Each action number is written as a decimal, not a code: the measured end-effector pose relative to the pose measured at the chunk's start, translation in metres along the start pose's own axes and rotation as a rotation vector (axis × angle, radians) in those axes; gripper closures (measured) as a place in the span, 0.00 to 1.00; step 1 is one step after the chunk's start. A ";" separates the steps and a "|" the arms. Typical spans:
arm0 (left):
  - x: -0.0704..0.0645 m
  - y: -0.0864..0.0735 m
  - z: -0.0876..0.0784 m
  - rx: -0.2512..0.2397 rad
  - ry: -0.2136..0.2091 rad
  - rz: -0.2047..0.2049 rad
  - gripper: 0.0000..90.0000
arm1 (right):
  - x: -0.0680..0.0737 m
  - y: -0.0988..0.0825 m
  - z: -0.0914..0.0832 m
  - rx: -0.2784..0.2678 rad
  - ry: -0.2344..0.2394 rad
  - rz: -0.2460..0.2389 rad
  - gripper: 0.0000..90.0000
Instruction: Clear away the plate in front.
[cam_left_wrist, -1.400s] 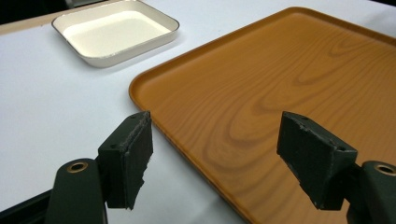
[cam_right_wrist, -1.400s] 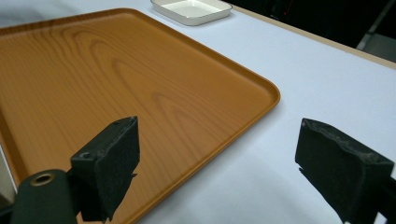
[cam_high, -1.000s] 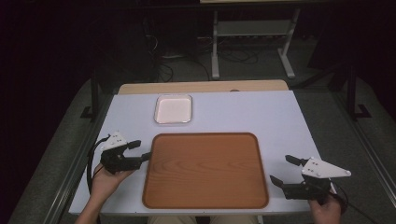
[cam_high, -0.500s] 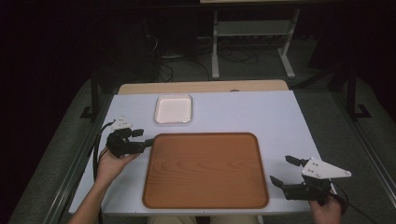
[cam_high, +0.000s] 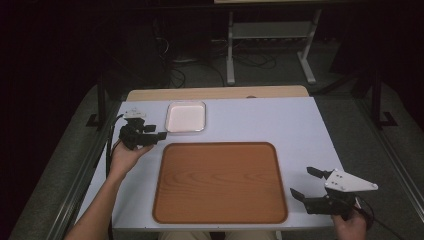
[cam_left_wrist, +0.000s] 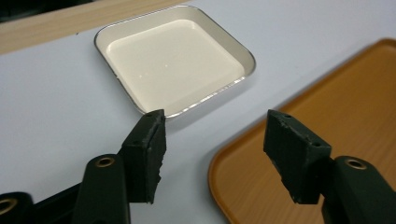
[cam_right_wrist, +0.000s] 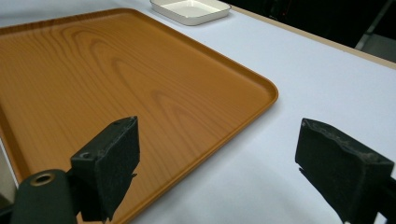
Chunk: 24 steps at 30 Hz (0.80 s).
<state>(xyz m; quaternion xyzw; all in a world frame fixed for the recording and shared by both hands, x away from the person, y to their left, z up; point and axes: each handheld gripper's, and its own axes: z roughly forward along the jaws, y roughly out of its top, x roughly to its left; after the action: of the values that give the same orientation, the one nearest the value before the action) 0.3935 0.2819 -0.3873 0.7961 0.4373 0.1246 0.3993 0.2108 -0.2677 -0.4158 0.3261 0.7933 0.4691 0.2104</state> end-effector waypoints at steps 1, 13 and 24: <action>0.003 0.002 0.002 0.006 -0.011 -0.020 0.44 | 0.000 0.000 0.000 0.000 0.001 0.001 0.14; 0.020 0.028 0.025 0.012 0.011 -0.062 0.46 | 0.000 0.000 0.001 0.003 0.002 -0.002 0.14; 0.029 0.042 0.040 0.014 0.064 -0.103 0.47 | 0.000 -0.001 0.000 0.005 0.003 -0.005 0.14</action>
<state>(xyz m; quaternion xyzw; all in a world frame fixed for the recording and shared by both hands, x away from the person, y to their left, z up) 0.4573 0.2712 -0.3862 0.7712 0.4909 0.1260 0.3853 0.2110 -0.2682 -0.4167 0.3242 0.7954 0.4672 0.2098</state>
